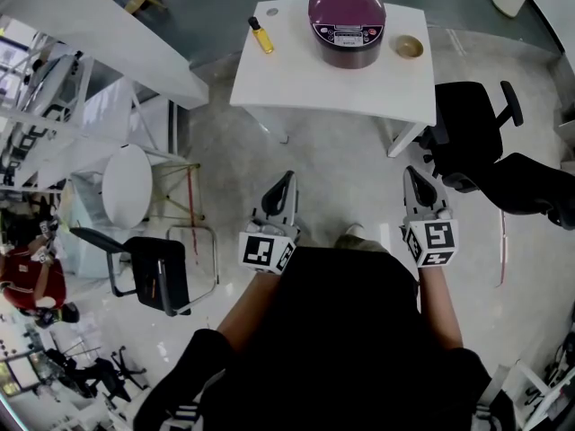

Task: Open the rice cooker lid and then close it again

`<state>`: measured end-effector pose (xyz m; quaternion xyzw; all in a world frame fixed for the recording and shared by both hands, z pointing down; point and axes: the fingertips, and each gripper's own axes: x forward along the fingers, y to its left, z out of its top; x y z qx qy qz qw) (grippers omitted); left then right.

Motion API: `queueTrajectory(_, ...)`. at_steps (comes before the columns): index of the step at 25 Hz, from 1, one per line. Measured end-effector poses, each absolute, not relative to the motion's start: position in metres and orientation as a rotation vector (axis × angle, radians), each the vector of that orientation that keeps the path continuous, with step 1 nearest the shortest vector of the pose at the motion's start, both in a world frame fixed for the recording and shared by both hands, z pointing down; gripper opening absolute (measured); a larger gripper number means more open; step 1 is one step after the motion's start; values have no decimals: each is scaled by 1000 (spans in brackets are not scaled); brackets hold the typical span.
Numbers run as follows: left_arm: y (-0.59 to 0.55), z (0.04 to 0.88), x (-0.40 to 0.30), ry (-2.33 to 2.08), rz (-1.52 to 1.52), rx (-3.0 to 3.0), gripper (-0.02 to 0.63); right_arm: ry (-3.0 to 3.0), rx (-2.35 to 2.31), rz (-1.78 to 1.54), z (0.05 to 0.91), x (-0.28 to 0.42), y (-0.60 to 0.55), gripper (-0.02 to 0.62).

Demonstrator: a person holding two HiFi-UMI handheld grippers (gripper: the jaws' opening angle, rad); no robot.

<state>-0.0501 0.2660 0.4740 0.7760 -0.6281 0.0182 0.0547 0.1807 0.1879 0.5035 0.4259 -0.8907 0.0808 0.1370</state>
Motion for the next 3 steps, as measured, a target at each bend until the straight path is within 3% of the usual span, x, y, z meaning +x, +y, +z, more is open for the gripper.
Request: queueTrajectory(3,264,473,-51,-1905,53,2362,3,-2568,1235,230,505,180,187,-2)
